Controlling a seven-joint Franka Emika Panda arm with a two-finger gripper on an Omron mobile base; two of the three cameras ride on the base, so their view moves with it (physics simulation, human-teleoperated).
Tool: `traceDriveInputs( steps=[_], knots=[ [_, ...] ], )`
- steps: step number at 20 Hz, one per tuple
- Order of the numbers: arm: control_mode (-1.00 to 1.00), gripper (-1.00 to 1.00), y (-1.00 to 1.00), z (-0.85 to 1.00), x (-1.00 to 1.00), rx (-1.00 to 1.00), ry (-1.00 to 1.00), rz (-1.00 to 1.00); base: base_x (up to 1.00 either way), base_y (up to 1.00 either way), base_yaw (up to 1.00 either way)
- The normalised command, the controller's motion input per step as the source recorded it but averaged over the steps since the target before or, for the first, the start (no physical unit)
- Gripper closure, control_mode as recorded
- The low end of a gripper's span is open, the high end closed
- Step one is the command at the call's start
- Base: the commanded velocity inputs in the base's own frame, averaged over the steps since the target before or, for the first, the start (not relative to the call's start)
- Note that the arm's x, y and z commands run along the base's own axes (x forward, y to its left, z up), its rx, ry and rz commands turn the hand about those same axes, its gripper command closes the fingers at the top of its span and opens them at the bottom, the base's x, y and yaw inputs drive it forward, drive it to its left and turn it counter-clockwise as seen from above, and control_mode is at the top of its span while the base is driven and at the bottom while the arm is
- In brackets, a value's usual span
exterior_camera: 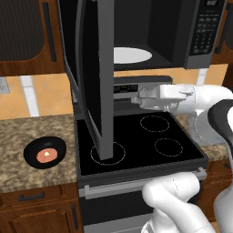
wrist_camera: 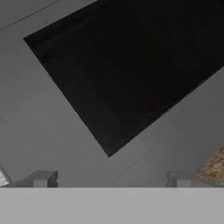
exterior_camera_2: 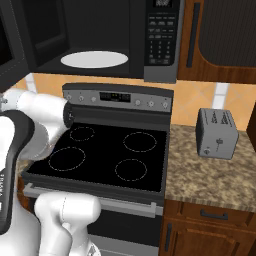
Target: Open the microwave, place the bowl with waffle inside the microwave, then close the microwave door and turn it on.
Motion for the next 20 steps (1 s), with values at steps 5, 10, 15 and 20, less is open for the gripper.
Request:
traceDriveInputs(
  steps=[5, 10, 15, 20],
  knots=[
    [-1.00, -1.00, -0.78, -0.74, 0.65, -0.07, 0.38, -0.23, 0.00, 0.00, 0.00],
    [-1.00, -1.00, -0.34, -0.87, 0.59, -0.29, 0.13, -0.03, 0.00, 0.00, 0.00],
    [-1.00, -1.00, 0.14, -0.83, 0.54, -0.38, 0.26, 0.02, 0.00, 0.00, 0.00],
    [-1.00, -1.00, 0.71, -0.61, 0.72, -0.23, 0.56, 0.03, 0.00, 0.00, 0.00]
  ],
)
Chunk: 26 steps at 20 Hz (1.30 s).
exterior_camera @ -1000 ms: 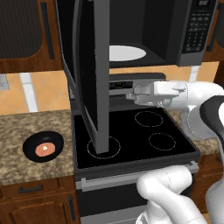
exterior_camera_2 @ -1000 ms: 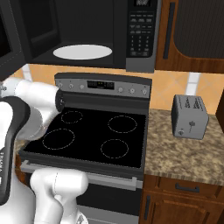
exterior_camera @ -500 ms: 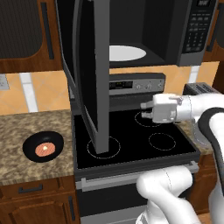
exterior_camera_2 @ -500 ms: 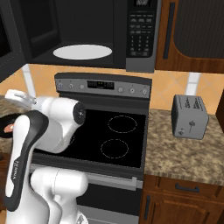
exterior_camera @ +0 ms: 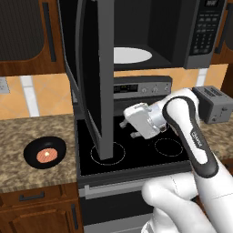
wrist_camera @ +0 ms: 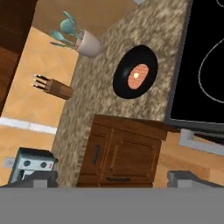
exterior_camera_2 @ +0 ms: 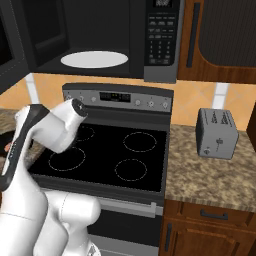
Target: Open the microwave, place the bowl with waffle inside the microwave, then close the microwave door and turn it on.
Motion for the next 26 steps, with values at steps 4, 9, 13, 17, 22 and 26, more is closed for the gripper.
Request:
traceDriveInputs(
  steps=[4, 9, 13, 17, 22, 26],
  knots=[
    [-1.00, -1.00, 0.51, -0.50, 0.62, -0.07, 0.34, 0.00, 0.00, 0.00, 0.00],
    [-1.00, -1.00, 0.37, -0.78, 0.53, -0.08, 0.06, 0.00, 0.00, 0.00, 0.00],
    [-1.00, -1.00, 0.45, -0.59, 0.40, -0.10, 0.01, 0.00, 0.00, 0.00, 0.00],
    [-1.00, -1.00, 0.46, -0.34, 0.30, -0.05, 0.01, 0.00, 0.00, 0.00, 0.00],
    [-1.00, -1.00, 0.46, -0.21, 0.29, 0.00, 0.00, 0.00, 0.00, 0.00, 0.00],
    [-1.00, -1.00, 0.47, -0.30, 0.42, 0.00, 0.00, 0.00, 0.00, 0.00, 0.00]
  ],
)
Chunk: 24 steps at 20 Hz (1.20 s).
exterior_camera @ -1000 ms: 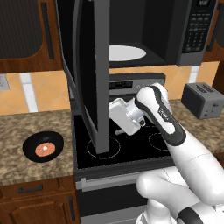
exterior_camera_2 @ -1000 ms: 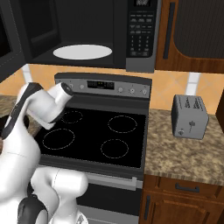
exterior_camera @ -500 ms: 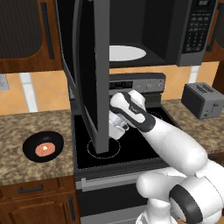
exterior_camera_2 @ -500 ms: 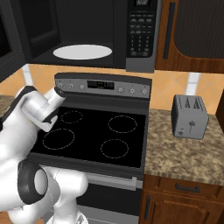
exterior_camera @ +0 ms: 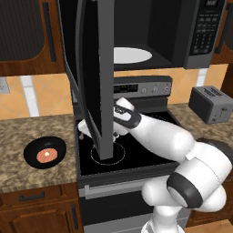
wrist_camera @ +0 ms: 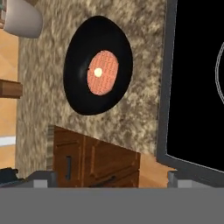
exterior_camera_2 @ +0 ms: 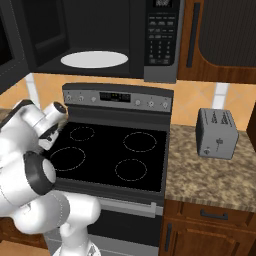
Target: Open the microwave, place the bowl with waffle inside the microwave, then close the microwave door and turn it on.
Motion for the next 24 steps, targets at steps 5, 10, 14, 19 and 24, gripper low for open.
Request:
traceDriveInputs(
  steps=[5, 10, 14, 19, 24],
  knots=[
    [-1.00, -1.00, 0.45, -0.32, 0.39, 0.00, -0.01, 0.00, 0.00, 0.00, 0.00],
    [-1.00, -1.00, 0.26, -0.41, 0.43, 0.00, -0.01, 0.00, 0.00, 0.00, 0.00],
    [-1.00, -1.00, 0.25, -0.35, 0.51, 0.00, -0.01, 0.00, 0.00, 0.00, 0.00],
    [-1.00, -1.00, 0.29, -0.28, 0.44, -0.02, -0.03, 0.00, 0.00, 0.00, 0.00],
    [-1.00, -1.00, 0.42, -0.32, 0.03, -0.07, -0.05, 0.00, 0.00, 0.00, 0.00]
  ],
)
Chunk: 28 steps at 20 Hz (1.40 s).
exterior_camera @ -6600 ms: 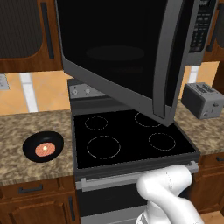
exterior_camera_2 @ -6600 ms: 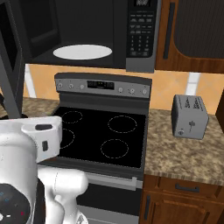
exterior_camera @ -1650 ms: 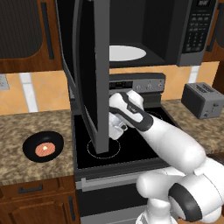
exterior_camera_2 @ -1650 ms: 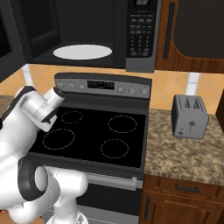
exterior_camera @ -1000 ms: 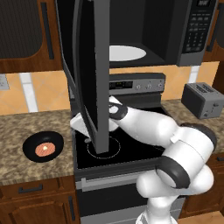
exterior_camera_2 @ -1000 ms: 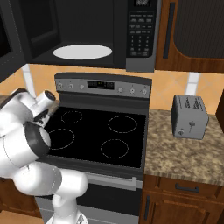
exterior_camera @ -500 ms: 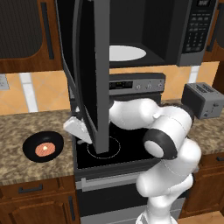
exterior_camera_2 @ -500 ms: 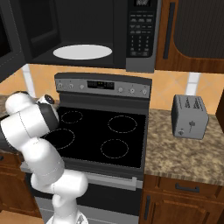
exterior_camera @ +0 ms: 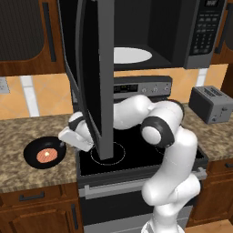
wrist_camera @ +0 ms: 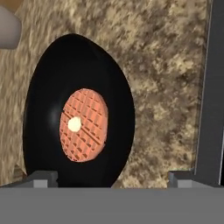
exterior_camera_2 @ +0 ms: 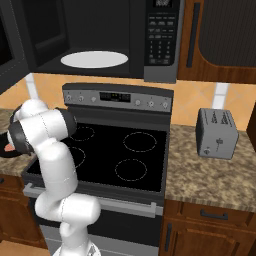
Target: Open the microwave, place the bowl with waffle inside the microwave, then close the microwave door and turn it on.
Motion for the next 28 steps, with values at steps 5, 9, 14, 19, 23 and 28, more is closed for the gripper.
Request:
traceDriveInputs(
  steps=[5, 9, 14, 19, 23, 28],
  knots=[
    [-1.00, -1.00, 0.28, -0.17, 0.00, -0.04, -0.02, 0.00, 0.00, 0.00, 0.00],
    [-1.00, -1.00, 0.10, -0.30, 0.03, -0.01, -0.01, 0.00, 0.00, 0.00, 0.00],
    [-1.00, -1.00, 0.04, -0.31, 0.01, 0.00, -0.01, 0.00, 0.00, 0.00, 0.00],
    [-1.00, 1.00, 0.00, -0.12, 0.00, 0.00, 0.00, 0.00, 0.00, 0.00, 0.00],
    [-1.00, 1.00, 0.00, 0.00, 0.00, 0.00, 0.00, 0.00, 0.00, 0.00, 0.00],
    [-1.00, 1.00, 0.00, 0.00, -0.11, 0.01, -0.01, -0.01, 0.00, 0.00, 0.00]
  ],
)
